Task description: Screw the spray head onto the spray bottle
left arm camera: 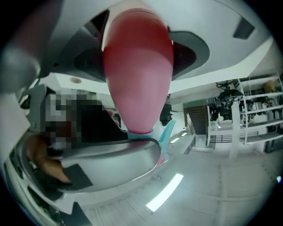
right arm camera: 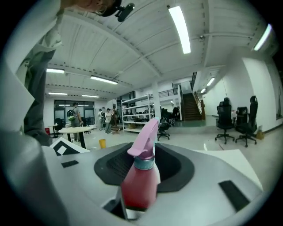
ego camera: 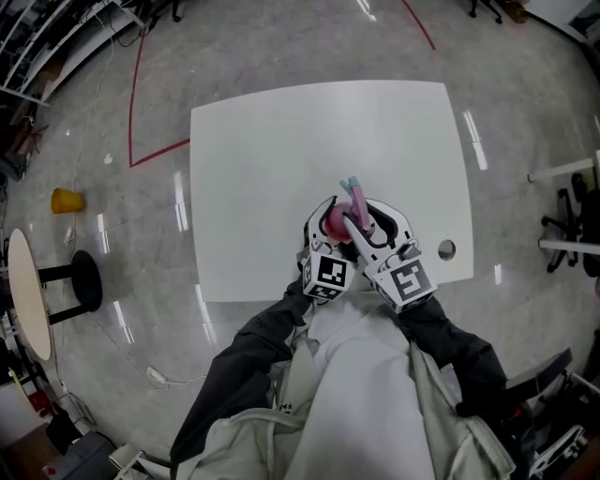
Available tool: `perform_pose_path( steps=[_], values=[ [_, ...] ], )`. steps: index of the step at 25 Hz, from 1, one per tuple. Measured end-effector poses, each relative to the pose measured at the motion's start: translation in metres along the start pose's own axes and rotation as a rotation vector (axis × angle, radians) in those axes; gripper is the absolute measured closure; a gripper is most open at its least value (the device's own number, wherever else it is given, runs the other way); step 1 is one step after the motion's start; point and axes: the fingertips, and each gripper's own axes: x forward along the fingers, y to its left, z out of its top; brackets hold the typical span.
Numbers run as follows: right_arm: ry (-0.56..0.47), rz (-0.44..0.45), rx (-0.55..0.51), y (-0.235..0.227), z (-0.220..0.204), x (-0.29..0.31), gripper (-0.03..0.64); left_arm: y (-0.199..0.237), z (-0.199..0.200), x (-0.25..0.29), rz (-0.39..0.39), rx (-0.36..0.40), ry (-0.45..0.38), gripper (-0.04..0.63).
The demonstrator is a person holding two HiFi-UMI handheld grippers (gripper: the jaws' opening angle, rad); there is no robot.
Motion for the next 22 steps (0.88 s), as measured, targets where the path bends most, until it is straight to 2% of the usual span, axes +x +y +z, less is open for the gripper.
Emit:
perform_pose_path(
  steps=[2, 4, 7, 10, 12, 14, 15, 19, 20, 22],
  values=[
    [-0.045, 0.053, -0.048, 0.009, 0.012, -0.003, 0.486, -0.006, 0.011, -0.004, -0.039, -0.028, -0.049, 0.164],
    [-0.072, 0.166, -0.053, 0.017, 0.015, -0.010, 0.452, -0.013, 0.019, -0.010, -0.113, -0.025, -0.079, 0.164],
    [-0.075, 0.323, -0.036, 0.023, 0.017, -0.018, 0.443, -0.018, 0.033, -0.023, -0.248, -0.061, -0.116, 0.164],
    [-0.051, 0.375, -0.079, 0.025, 0.018, -0.019, 0.442, -0.022, 0.036, -0.028, -0.349, -0.068, -0.113, 0.164],
    [-0.048, 0.383, -0.117, 0.028, 0.019, -0.017, 0.443, -0.021, 0.035, -0.028, -0.364, -0.056, -0.102, 0.164],
    [-0.059, 0.361, -0.127, 0.029, 0.023, -0.015, 0.471, -0.018, 0.037, -0.027, -0.334, -0.059, -0.100, 0.164],
    [-0.061, 0.328, -0.122, 0.027, 0.024, -0.014, 0.477, -0.013, 0.037, -0.025, -0.294, -0.060, -0.099, 0.164],
    [-0.055, 0.071, -0.058, 0.013, 0.027, -0.006, 0.491, 0.011, 0.033, -0.016, -0.027, -0.034, -0.040, 0.164],
    [-0.051, 0.018, -0.055, 0.012, 0.028, -0.004, 0.491, 0.015, 0.032, -0.014, 0.023, -0.038, -0.027, 0.164],
    [-0.055, -0.024, -0.075, 0.016, 0.031, 0.000, 0.491, 0.020, 0.035, -0.013, 0.080, -0.066, -0.024, 0.164]
  ],
)
